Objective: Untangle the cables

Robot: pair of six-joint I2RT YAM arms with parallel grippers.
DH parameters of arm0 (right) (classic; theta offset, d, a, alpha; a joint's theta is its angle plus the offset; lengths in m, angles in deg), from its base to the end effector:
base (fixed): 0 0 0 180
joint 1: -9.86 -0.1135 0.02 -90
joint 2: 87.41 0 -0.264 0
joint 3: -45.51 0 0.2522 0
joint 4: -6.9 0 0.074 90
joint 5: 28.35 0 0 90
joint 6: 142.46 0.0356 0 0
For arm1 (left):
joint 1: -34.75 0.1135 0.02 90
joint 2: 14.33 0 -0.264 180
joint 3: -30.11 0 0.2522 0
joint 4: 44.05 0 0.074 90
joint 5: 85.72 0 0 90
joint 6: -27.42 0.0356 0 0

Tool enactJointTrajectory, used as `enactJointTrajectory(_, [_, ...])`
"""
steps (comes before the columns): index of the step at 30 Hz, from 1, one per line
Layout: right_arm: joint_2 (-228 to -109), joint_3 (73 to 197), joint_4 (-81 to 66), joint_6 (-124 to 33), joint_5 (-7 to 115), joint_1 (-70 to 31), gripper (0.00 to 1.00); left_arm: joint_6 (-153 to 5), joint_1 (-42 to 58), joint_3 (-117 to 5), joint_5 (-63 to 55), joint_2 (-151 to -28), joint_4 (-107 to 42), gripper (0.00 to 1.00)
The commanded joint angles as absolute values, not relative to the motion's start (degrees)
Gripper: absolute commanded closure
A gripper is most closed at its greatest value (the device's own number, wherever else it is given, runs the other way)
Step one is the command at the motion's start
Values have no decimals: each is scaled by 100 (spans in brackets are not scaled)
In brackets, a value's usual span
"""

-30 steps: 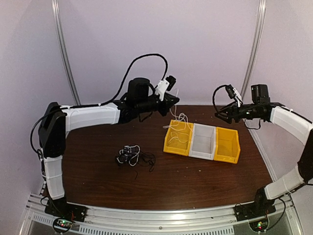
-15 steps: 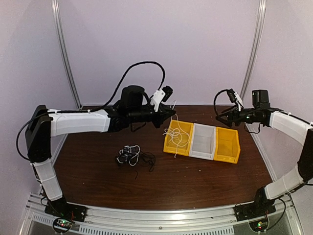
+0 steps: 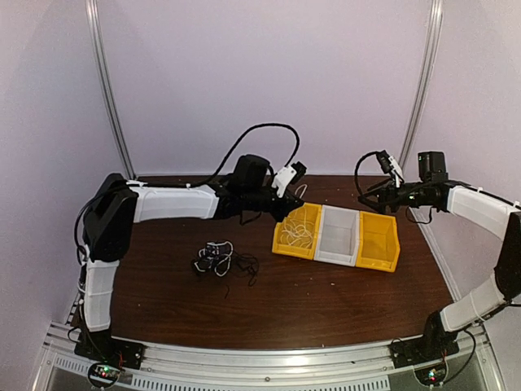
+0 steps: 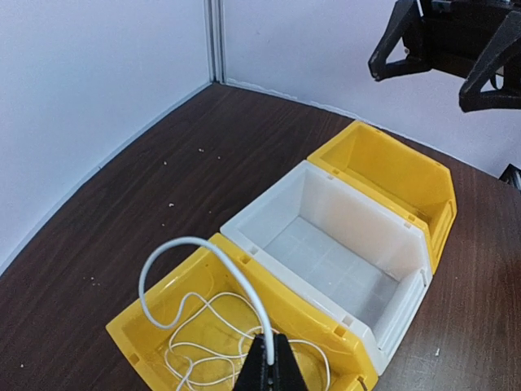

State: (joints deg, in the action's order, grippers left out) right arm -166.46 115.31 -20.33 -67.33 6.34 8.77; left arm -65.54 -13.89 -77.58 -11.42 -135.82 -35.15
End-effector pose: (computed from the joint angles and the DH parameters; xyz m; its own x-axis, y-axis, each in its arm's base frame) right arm 0.2940 0.0349 0.2761 -0.4021 -0.1537 -0.9026 -0.8019 0.5349 0.2661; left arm 0.3250 -0.3837 0.2367 -0.3005 0.2661 -0.9159 0.8732 0.4631 -0.1519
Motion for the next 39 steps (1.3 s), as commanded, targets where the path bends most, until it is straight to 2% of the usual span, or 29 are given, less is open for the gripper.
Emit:
enactJointTrajectory(1, [-16660,11473,-1949,-6812,524,910,22,-6897,-1375,-8057,-1400,-13899,-3459,100])
enactJointTrajectory(14, [-16785,11543,-2112,-6997,456,910,22,-7889,-1423,-8402,-1176,-14472,-2476,100])
enactJointTrajectory(22, [-16761,11552,-2158,-7035,477,909,22,-8488,-1451,-9399,-796,-15136,-1520,100])
enactJointTrajectory(34, [-16721,11539,-2135,-6985,413,915,22,-8440,-1491,-9468,-890,-14934,-1346,100])
enactJointTrajectory(39, [-16885,11657,-2141,-6860,614,718,22,-8343,-1492,-9236,-664,-14491,-1325,70])
